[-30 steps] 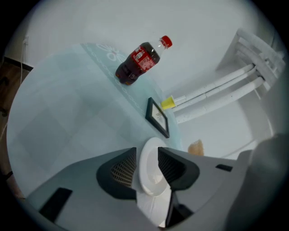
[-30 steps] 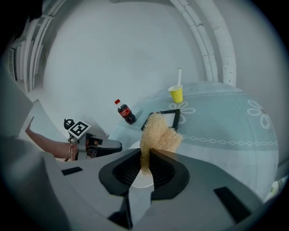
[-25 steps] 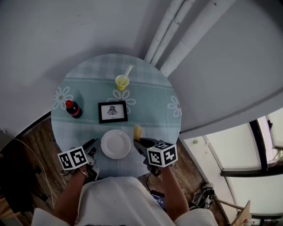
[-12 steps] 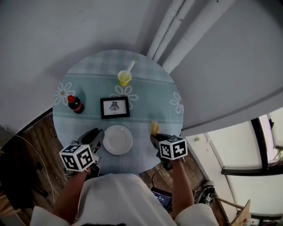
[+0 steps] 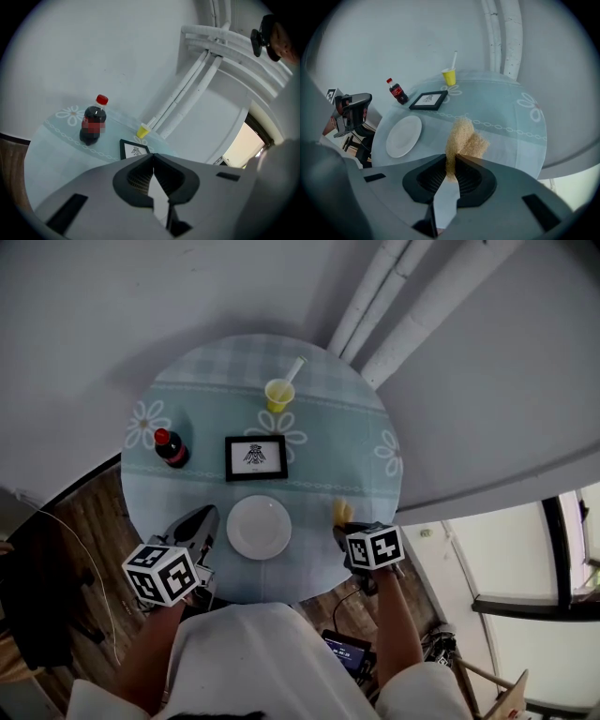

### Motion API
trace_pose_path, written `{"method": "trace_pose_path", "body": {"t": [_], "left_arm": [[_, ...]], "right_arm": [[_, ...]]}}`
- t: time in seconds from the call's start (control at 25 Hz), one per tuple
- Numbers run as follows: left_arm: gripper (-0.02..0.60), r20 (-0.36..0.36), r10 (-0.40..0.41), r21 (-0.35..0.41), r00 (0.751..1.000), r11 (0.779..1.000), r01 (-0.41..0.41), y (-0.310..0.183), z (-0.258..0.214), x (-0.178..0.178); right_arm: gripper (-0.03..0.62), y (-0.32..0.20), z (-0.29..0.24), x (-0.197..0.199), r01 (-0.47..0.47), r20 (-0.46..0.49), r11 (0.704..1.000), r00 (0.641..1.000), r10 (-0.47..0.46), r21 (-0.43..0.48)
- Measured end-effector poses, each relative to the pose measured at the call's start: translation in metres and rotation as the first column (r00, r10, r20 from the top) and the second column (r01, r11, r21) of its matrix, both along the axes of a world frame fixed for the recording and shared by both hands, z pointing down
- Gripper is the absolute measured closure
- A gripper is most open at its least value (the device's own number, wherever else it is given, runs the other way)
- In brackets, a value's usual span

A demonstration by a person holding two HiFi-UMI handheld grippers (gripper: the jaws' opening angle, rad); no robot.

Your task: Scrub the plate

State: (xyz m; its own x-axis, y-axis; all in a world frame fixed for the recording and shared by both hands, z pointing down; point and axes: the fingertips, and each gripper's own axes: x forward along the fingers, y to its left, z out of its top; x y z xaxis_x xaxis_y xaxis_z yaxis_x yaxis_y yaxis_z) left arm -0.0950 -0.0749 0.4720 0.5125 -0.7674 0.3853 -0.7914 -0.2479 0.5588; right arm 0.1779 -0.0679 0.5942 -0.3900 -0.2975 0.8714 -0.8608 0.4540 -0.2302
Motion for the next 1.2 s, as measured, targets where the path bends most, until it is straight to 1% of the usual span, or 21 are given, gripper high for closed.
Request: {"method": "trace_pose_path", "body": {"t": [0.08,0.2,0.24,0.36,0.48,0.64,0.72,0.84,0.88,1.0,1.08,1.2], "left_arm": [[0.572,-0.015,0.014,-0.015,1.000,1.000,-0.015,0.006,0.005,0.000],[0.572,-0.084,0.053,-0.032,0.995,0.998,-0.056,0.013,0.007,0.005],[0.572,-0.093,0.063,-0.034,0.994,0.997,-0.066,0.015,0.007,0.007],[0.572,-0.075,0.079,-0.033,0.994,0.996,-0.081,0.017,0.008,0.010],[0.572,-0.080,0.067,-0.028,0.995,0.997,-0.069,0.017,0.006,0.010],[0.572,-0.063,0.052,-0.042,0.997,0.998,-0.055,0.017,0.011,0.000],[0.572,-0.054,0.051,-0.036,0.997,0.998,-0.053,0.018,0.011,0.001],[0.572,0.019,0.085,0.001,0.996,0.996,-0.085,0.021,0.010,0.006],[0.572,0.032,0.091,0.008,0.995,0.996,-0.091,0.022,0.010,0.007],[0.572,0.018,0.075,0.005,0.997,0.997,-0.075,0.022,0.012,0.007],[0.572,0.015,0.068,-0.001,0.998,0.998,-0.068,0.022,0.014,0.006],[0.572,0.008,0.061,-0.007,0.998,0.998,-0.061,0.022,0.017,0.002]], "right_arm": [[0.530,0.000,0.005,-0.004,0.015,-0.008,1.000,1.000,-0.015,-0.008],[0.530,0.001,0.009,-0.011,0.048,-0.006,0.999,0.999,-0.048,-0.019],[0.530,0.002,0.011,-0.012,0.054,-0.010,0.998,0.998,-0.054,-0.026],[0.530,0.009,0.021,-0.012,0.074,-0.035,0.995,0.996,-0.076,-0.060],[0.530,0.010,0.023,-0.010,0.101,-0.051,0.992,0.993,-0.105,-0.081],[0.528,0.009,0.027,-0.018,0.145,-0.068,0.985,0.986,-0.152,-0.099],[0.515,0.011,0.027,-0.019,0.157,-0.071,0.983,0.984,-0.165,-0.098],[0.460,0.014,0.023,-0.022,0.139,-0.017,0.985,0.990,-0.142,-0.103],[0.448,0.015,0.021,-0.024,0.128,0.005,0.986,0.992,-0.128,-0.105],[0.430,0.018,0.014,-0.029,0.115,0.069,0.988,0.992,-0.108,-0.107],[0.414,0.018,0.008,-0.034,0.113,0.104,0.989,0.989,-0.103,-0.091],[0.413,0.013,0.003,-0.036,0.084,0.122,0.995,0.989,-0.078,-0.051]]}}
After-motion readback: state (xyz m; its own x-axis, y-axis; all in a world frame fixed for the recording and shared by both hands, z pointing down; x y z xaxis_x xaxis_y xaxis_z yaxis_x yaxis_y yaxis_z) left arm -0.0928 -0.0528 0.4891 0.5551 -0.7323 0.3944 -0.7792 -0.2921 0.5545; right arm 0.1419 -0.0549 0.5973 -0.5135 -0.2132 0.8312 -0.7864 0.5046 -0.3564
